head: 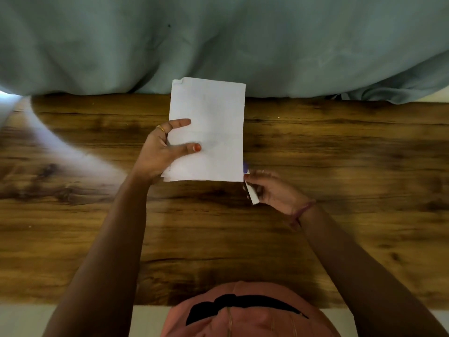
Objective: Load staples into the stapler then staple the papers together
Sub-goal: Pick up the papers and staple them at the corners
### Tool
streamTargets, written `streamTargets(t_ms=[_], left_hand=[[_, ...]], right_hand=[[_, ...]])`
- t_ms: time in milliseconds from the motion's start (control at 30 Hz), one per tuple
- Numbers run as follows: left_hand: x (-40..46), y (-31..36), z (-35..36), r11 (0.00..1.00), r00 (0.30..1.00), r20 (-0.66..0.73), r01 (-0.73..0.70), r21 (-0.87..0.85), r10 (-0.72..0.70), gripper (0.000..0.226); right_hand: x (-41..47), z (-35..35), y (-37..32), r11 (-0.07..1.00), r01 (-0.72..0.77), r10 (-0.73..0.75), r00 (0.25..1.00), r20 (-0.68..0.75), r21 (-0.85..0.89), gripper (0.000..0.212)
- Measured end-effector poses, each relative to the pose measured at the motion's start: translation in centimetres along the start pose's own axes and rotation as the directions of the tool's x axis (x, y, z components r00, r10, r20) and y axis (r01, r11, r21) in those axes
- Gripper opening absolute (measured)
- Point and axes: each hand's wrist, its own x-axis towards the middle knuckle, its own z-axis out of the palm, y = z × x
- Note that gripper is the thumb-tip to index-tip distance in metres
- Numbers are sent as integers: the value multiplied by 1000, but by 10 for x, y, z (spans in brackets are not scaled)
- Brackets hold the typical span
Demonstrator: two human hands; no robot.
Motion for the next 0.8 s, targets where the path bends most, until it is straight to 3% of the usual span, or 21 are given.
streamTargets(t_ms=[33,100,400,667,800], left_hand=[[1,1,-1,1000,1000,29,8,4,-8,74],[3,3,-1,1000,996,84,22,20,-23,78],[6,13,6,996,977,211,22,81,-38,77],[5,23,11,992,975,217,30,126,-57,83],[6,27,13,986,970,235,31,163,-69,83]], right_hand=[[-7,-2,-1,989,-51,44,998,51,141,24],[-19,-5,-4,964,-107,81,990,116,245,24],[-50,-10,-27,996,-90,94,937,336,-29,52],[-65,1,-38,992,-41,77,945,319,-117,37],[-68,6,-45,985,-26,79,948,310,-170,41]])
